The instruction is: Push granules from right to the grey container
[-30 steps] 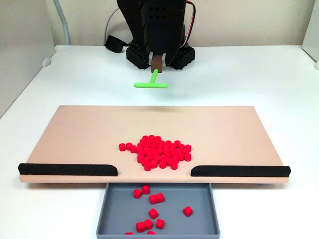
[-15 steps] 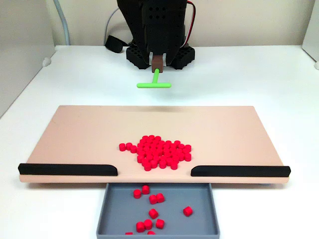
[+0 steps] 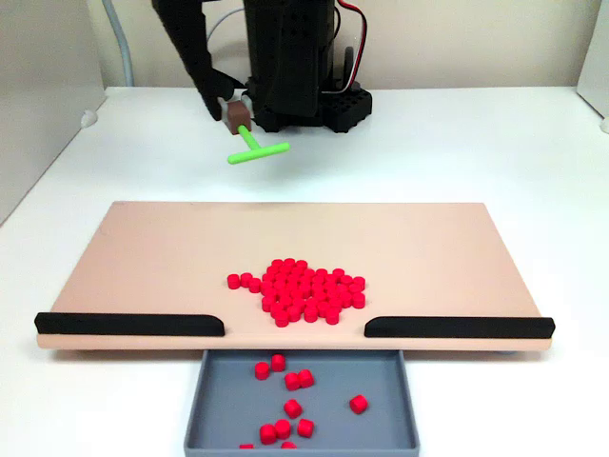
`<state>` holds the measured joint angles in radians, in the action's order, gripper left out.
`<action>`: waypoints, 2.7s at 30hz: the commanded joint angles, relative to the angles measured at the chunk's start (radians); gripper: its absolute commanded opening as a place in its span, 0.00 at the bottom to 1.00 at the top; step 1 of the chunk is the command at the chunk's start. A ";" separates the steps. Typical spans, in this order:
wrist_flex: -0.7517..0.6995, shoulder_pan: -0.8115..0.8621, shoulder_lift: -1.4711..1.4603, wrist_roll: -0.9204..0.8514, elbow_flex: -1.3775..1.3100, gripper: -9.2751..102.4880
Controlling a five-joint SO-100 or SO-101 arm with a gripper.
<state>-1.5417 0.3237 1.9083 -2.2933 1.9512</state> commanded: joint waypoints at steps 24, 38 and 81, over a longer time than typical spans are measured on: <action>-0.003 0.152 -0.456 -1.232 -0.460 0.08; -0.003 0.114 -0.692 -1.327 -0.730 0.08; -0.002 0.048 -0.991 -1.301 -1.054 0.08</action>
<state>-1.5478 0.3728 0.9112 -3.2122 0.9143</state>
